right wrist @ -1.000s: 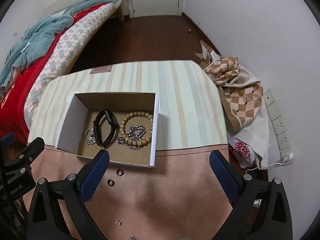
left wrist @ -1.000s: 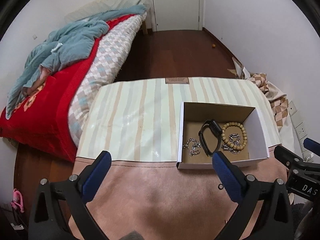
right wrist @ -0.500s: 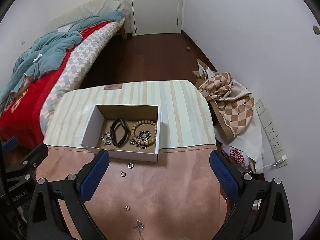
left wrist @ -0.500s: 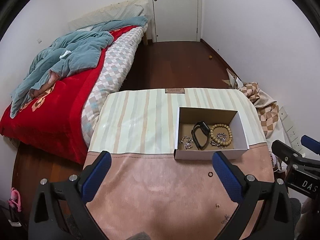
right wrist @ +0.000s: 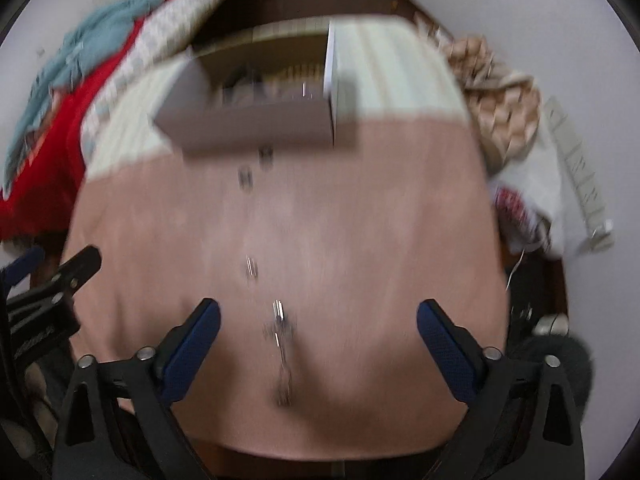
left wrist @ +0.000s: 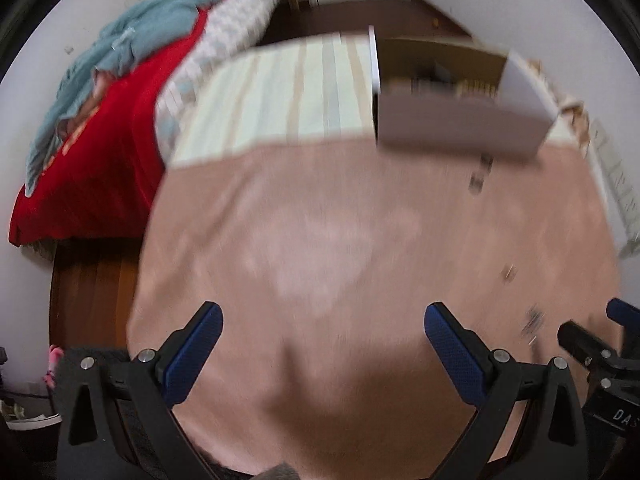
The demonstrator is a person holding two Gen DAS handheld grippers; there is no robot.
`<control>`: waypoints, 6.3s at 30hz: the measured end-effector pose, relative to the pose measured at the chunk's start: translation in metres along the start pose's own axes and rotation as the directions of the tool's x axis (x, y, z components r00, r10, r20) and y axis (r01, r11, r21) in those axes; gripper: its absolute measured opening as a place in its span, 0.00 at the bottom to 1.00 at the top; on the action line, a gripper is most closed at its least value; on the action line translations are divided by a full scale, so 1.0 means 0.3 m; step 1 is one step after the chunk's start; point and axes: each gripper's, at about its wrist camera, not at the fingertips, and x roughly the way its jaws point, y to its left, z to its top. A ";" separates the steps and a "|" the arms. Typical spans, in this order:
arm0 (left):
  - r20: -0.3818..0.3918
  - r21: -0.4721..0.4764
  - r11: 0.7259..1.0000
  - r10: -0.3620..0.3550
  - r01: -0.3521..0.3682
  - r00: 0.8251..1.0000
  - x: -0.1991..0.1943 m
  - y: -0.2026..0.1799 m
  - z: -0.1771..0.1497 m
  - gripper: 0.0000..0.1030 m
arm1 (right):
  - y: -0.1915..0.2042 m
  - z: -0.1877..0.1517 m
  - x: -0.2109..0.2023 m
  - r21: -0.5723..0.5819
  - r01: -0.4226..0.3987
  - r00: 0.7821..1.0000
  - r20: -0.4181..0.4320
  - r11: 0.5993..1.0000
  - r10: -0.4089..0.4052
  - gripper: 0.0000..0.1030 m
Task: Organize jewelry
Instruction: 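Grasp the silver pendant necklace with the right tool, then grasp the small gold earring with the left tool, then carry the necklace and earring into the box and open both tools, then lift both open tools out of the box toward the black rings, then grasp a small black ring with the right tool while the left tool grasps the other ring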
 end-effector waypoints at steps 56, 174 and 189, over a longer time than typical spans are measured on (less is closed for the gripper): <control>0.039 0.192 0.941 -0.291 0.278 0.956 0.070 -0.352 0.054 0.06 | -0.241 0.115 -0.016 0.150 -0.044 0.964 0.267 0.988 0.003 0.04; 0.042 -0.090 0.996 0.023 -0.019 0.999 0.204 0.030 0.264 1.00 | 0.126 0.355 0.242 -0.088 0.007 0.966 0.260 0.996 0.016 0.12; 0.074 0.082 0.976 -0.207 0.201 0.976 0.170 -0.345 0.261 0.45 | -0.189 0.244 0.125 0.112 0.044 0.956 0.284 0.993 -0.075 0.13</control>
